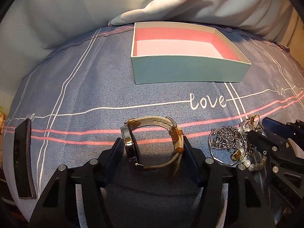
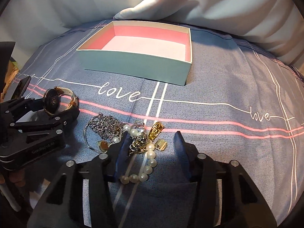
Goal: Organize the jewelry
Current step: 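Grasp the beige-strap watch with the left tool while the right tool grasps the silver chain, then carry the watch with the left tool while the right tool carries the chain over the box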
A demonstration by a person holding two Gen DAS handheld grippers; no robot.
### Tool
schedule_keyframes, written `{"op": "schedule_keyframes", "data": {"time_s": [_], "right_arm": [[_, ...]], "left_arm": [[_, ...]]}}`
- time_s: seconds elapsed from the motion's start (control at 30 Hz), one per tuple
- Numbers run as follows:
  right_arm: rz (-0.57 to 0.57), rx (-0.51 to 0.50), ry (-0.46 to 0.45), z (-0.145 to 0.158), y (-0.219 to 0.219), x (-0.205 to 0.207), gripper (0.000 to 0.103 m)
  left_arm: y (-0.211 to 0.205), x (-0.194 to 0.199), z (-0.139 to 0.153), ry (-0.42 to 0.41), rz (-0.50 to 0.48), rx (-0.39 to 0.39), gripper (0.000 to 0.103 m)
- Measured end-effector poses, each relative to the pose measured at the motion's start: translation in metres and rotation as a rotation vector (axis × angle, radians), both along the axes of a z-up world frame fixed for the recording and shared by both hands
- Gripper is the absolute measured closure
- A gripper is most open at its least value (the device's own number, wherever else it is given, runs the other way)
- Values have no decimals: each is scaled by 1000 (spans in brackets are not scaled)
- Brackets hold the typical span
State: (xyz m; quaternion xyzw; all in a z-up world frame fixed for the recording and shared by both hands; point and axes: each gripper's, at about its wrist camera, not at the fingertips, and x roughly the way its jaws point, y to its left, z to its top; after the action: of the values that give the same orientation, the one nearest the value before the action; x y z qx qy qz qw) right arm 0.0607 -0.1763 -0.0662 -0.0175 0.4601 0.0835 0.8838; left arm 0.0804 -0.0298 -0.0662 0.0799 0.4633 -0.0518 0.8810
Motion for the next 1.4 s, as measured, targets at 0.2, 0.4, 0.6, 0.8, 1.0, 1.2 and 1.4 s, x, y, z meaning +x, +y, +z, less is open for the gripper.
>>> {"op": "schedule_keyframes", "data": {"time_s": [0.2, 0.4, 0.6, 0.8, 1.0, 1.2, 1.4], "right_arm": [[8, -33, -27, 5, 5, -5, 87], [-4, -4, -85, 25, -1, -20, 94], [-5, 25, -134, 43, -7, -32, 95], [-8, 19, -111, 38, -9, -31, 95], [-7, 34, -211, 76, -13, -23, 95], [3, 38, -333, 126, -17, -10, 95], [30, 20, -411, 164, -16, 6, 95]], "left_arm": [[1, -3, 1, -10, 27, -30, 45], [14, -7, 14, -15, 20, -113, 49], [20, -12, 34, -43, 12, -154, 50], [14, -14, 38, -44, 12, -155, 50], [12, -5, 61, -81, 12, -183, 50], [8, 7, 99, -172, 9, -201, 50], [3, 21, 125, -221, 8, -200, 50]]}}
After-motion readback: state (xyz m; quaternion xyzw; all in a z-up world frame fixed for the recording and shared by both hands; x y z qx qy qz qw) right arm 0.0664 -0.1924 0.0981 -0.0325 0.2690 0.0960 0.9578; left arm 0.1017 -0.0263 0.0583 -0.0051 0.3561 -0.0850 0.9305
